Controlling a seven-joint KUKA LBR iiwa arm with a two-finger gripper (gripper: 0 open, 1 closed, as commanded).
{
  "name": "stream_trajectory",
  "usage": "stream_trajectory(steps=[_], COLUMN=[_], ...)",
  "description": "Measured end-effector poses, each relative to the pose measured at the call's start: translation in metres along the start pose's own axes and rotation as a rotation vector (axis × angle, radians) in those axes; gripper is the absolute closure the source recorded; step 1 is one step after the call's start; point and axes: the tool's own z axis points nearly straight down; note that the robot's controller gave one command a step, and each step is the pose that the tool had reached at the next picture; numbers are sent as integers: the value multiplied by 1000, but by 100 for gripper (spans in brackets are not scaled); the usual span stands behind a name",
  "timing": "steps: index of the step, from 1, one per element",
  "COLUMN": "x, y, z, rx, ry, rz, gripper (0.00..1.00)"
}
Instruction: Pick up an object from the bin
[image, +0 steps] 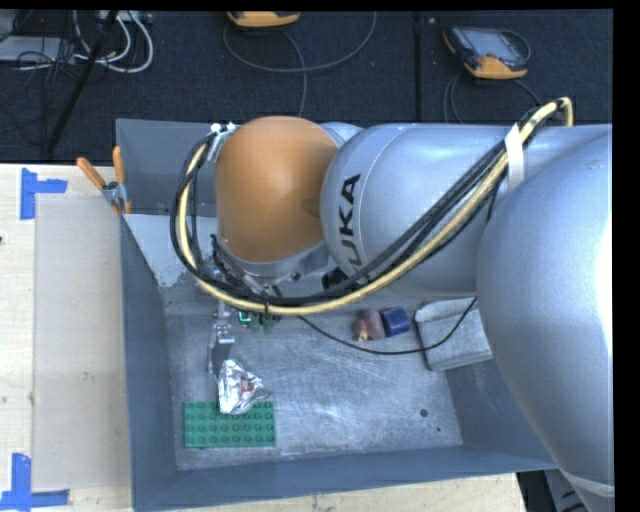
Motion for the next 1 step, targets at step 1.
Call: stream_trajectory(steps=[1], x=[25], y=[-58], z=[118], rx=[-4], ry=[-14], rz=[-784], gripper=[0])
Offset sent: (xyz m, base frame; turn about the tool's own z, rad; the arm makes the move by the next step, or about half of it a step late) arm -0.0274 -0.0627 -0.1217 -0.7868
